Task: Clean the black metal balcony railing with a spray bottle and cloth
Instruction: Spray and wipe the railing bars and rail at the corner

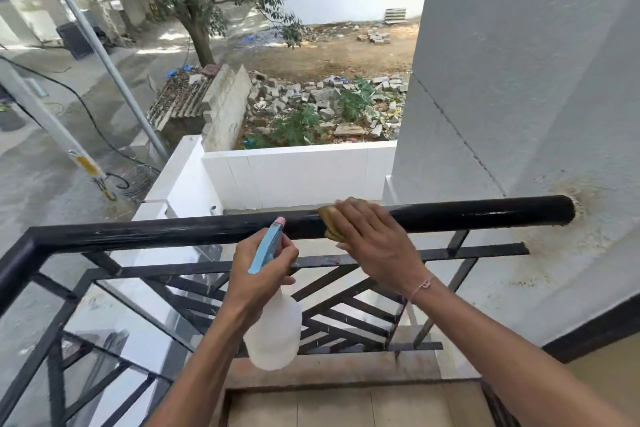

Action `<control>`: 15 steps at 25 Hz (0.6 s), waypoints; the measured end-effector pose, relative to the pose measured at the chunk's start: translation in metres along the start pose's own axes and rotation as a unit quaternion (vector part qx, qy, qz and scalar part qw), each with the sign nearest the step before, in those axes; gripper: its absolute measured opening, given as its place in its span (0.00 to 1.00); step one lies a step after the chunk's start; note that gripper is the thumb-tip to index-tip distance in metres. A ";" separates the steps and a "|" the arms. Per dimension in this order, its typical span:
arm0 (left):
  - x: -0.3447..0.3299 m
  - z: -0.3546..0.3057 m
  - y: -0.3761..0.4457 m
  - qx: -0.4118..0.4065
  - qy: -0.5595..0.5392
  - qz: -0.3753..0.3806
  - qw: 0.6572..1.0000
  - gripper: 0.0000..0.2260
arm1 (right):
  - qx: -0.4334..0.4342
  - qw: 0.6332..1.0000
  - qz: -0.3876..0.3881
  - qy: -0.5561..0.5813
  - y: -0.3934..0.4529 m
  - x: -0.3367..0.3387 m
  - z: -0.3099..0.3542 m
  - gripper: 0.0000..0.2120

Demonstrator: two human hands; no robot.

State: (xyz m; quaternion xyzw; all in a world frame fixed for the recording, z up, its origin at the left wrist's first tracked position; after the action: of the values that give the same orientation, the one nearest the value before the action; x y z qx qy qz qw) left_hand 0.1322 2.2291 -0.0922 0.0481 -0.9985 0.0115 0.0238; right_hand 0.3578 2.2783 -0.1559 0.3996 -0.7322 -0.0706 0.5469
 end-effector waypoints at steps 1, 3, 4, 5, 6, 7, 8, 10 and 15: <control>0.003 0.001 0.002 0.005 -0.008 0.000 1.000 0.05 | -0.013 1.000 0.001 -0.001 -0.012 -0.002 -0.014 0.27; 0.009 0.004 0.006 0.014 -0.023 -0.001 1.000 0.05 | -0.067 0.998 0.017 -0.008 -0.037 -0.001 -0.040 0.27; 0.013 0.006 0.007 0.016 -0.026 -0.001 1.000 0.05 | -0.112 0.993 0.029 -0.015 -0.047 0.001 -0.047 0.27; 0.016 0.009 0.008 0.014 -0.025 -0.002 1.000 0.06 | -0.175 0.984 0.038 -0.020 -0.054 0.004 -0.049 0.27; 0.021 0.011 0.008 0.011 -0.024 -0.003 1.000 0.06 | -0.247 0.968 0.046 -0.023 -0.055 0.007 -0.045 0.27; 0.022 0.012 0.007 0.008 -0.021 -0.005 1.000 0.07 | -0.317 0.947 0.045 -0.019 -0.053 0.009 -0.036 0.26; 0.032 0.015 0.006 0.007 -0.017 -0.011 1.000 0.07 | -0.368 0.929 0.038 -0.008 -0.040 0.009 -0.015 0.26; 0.042 0.017 0.004 0.007 -0.013 -0.008 1.000 0.08 | -0.374 0.927 0.027 0.014 -0.014 0.011 0.028 0.26; 0.101 0.018 0.001 0.018 -0.034 -0.044 0.998 0.07 | -0.198 0.973 0.068 0.093 0.090 0.020 0.158 0.25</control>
State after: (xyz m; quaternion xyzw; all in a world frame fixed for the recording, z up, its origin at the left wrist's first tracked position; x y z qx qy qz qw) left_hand 0.0309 2.2202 -0.1053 0.0926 -0.9953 0.0271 -0.0107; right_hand 0.1754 2.2722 -0.1542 0.2377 -0.6750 -0.1390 0.6845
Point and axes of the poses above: each hand's wrist, its own y-axis towards the middle knuckle, its own x-axis out of the back of the hand, z = x × y, the point moved 1 cm from there along y, towards the middle knuckle, and after that the axes turned 11 degrees about -y, right-handed, at the moved point
